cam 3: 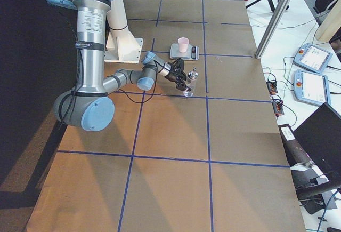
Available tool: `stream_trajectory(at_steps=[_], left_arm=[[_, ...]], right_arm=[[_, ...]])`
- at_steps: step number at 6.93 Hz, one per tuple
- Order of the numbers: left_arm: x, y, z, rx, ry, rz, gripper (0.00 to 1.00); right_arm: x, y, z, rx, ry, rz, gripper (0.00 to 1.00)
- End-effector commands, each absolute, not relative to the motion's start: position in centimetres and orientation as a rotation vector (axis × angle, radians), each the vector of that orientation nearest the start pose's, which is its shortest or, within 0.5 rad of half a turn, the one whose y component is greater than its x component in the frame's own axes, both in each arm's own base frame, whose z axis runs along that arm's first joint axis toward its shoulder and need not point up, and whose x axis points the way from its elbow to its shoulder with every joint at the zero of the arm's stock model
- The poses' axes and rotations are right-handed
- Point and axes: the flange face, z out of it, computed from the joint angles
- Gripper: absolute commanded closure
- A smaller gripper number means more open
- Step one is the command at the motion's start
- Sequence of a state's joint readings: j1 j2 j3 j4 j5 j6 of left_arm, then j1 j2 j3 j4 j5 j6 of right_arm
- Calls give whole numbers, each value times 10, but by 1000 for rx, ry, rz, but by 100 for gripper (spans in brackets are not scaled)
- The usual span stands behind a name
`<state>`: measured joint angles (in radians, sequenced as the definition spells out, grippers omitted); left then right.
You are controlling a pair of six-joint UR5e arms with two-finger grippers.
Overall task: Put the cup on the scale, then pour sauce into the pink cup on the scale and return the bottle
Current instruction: 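Lower the dispenser onto the table with the right gripper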
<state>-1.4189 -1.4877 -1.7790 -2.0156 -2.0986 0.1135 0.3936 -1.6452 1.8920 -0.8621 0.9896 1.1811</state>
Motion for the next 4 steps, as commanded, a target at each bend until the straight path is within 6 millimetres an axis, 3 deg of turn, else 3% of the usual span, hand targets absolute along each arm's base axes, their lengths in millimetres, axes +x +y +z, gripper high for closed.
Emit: stream_trajectory(at_steps=[1,3,4], left_arm=[[-9,-491,557,548,526,402,0],[-9,-492,558,548,526,402,0],[-9,-493,555,554,525,403,0]], right_arm=[[-372,-351,459,840,-658,266,100],[-373,-351,460,838,-657,263,100],[-372,-351,461,837,-654,262,95]])
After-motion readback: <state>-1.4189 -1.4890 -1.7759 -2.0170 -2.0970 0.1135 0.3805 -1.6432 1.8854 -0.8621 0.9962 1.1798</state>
